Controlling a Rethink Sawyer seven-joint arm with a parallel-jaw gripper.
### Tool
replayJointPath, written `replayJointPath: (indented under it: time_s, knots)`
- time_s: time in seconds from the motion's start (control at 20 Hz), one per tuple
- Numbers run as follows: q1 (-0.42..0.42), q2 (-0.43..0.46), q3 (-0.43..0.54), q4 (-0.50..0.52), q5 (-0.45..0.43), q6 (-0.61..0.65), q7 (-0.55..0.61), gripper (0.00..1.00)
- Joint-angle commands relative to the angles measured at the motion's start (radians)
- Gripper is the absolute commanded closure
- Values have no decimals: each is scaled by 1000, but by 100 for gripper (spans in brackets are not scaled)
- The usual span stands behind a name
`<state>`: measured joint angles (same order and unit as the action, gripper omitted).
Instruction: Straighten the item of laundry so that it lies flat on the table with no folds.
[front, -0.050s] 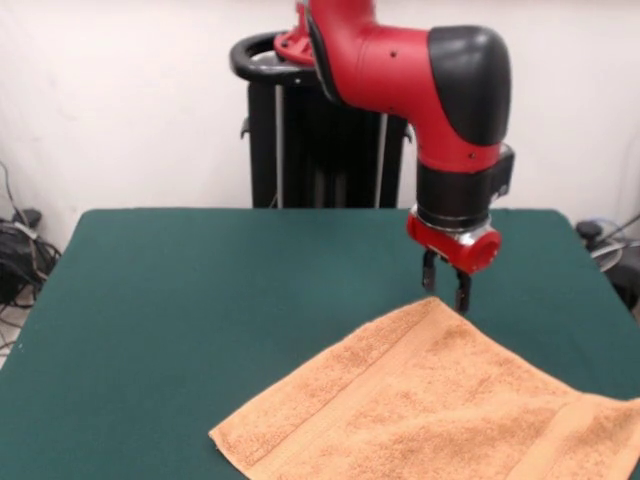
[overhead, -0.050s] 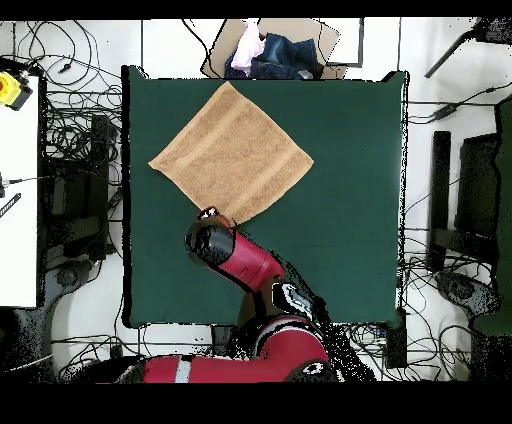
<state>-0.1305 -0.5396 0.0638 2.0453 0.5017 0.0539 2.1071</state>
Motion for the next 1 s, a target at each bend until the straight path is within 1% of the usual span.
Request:
replayJointPath:
  time_s: [0.05,0.2,0.35,0.65,0.8,1.0]
  knots:
    - [-31,-25,109,94,-19,-80,242,0]
    - [-30,-28,105,95,-16,-76,236,0]
    - [-12,-25,88,89,-6,-77,235,0]
    - [107,24,-38,7,42,-62,209,0]
    - [131,57,-62,-24,56,-65,208,0]
    - [119,99,-59,-58,50,-80,200,0]
